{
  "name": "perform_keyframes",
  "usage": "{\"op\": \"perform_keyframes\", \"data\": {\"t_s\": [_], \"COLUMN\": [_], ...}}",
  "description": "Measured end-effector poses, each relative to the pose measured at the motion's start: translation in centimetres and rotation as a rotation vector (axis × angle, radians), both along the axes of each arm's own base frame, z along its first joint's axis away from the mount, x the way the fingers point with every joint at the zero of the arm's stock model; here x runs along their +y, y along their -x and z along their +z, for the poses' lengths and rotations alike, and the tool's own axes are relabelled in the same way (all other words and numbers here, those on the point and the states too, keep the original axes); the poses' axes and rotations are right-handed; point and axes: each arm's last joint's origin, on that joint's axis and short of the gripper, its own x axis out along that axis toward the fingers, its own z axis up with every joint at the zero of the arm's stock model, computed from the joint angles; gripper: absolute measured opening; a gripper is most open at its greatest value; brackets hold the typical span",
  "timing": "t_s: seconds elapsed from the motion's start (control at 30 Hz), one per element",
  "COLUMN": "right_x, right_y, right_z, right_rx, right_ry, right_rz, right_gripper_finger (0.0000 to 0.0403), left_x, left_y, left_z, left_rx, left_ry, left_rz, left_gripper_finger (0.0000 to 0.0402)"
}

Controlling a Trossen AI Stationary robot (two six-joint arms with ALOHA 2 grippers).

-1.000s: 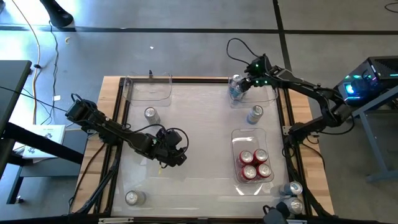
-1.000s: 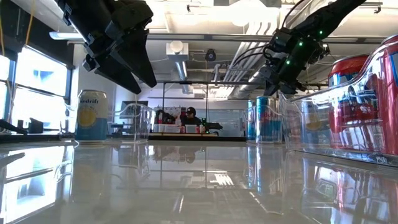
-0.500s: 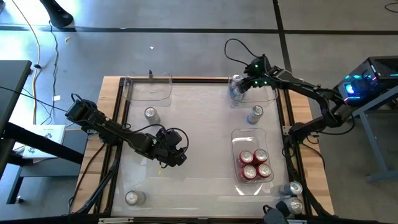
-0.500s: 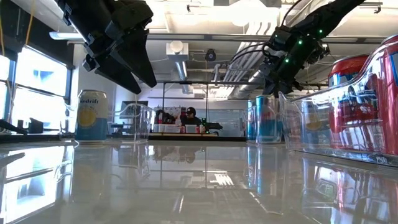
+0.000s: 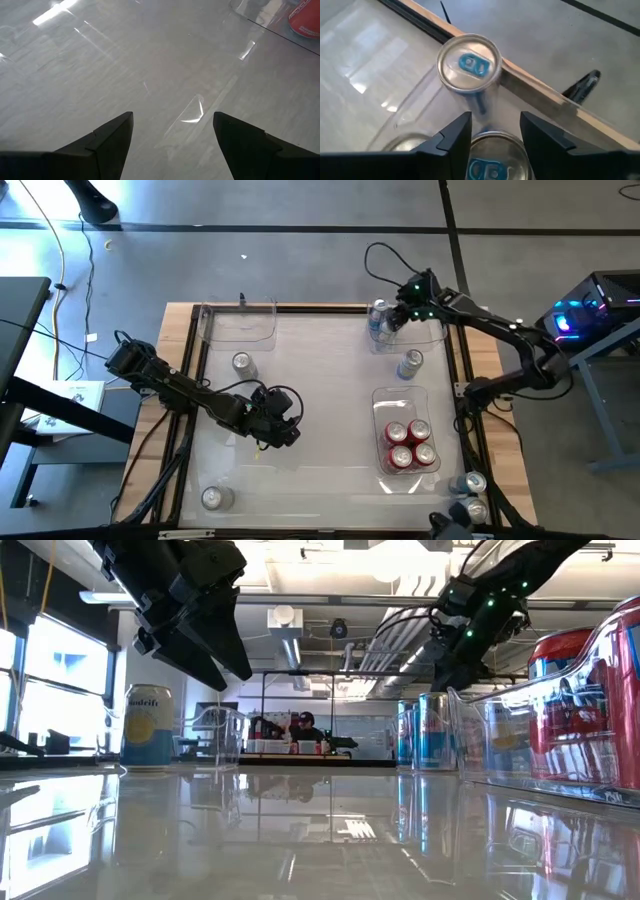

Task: Sort soda cans
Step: Adjust the blue soda cans on the top right transparent bin

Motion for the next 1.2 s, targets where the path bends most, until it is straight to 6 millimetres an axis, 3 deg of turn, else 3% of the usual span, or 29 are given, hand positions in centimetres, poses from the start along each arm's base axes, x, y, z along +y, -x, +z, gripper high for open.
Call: {"op": "perform_keyframes", "data": {"t_s": [0.1, 0.33, 0.47, 1.2], "right_x": [0.3, 0.3, 0.3, -0.8], "right_y": [0.5, 0.8, 0.8, -0.1], "right_z": [0.8, 0.9, 0.9, -1.0], "right_rx": [-0.014, 0.005, 0.008, 0.055], "right_ry": [0.027, 0.034, 0.036, -0.023], "right_rz": [0.017, 0.061, 0.064, 0.053], "right_gripper_finger": [0.0176, 0.0272, 0.0303, 0.0306], "left_x": [0.0, 0.0, 0.0, 0.0], "left_y": [0.0, 0.0, 0.0, 0.0], "left_z": [0.0, 0.0, 0.0, 0.0], "left_rx": [0.0, 0.0, 0.0, 0.002], "left_ry": [0.0, 0.001, 0.002, 0.003], "left_rz": [0.0, 0.0, 0.0, -0.002], "left_gripper_finger": [0.0268, 0.0268, 0.0268, 0.0268]}}
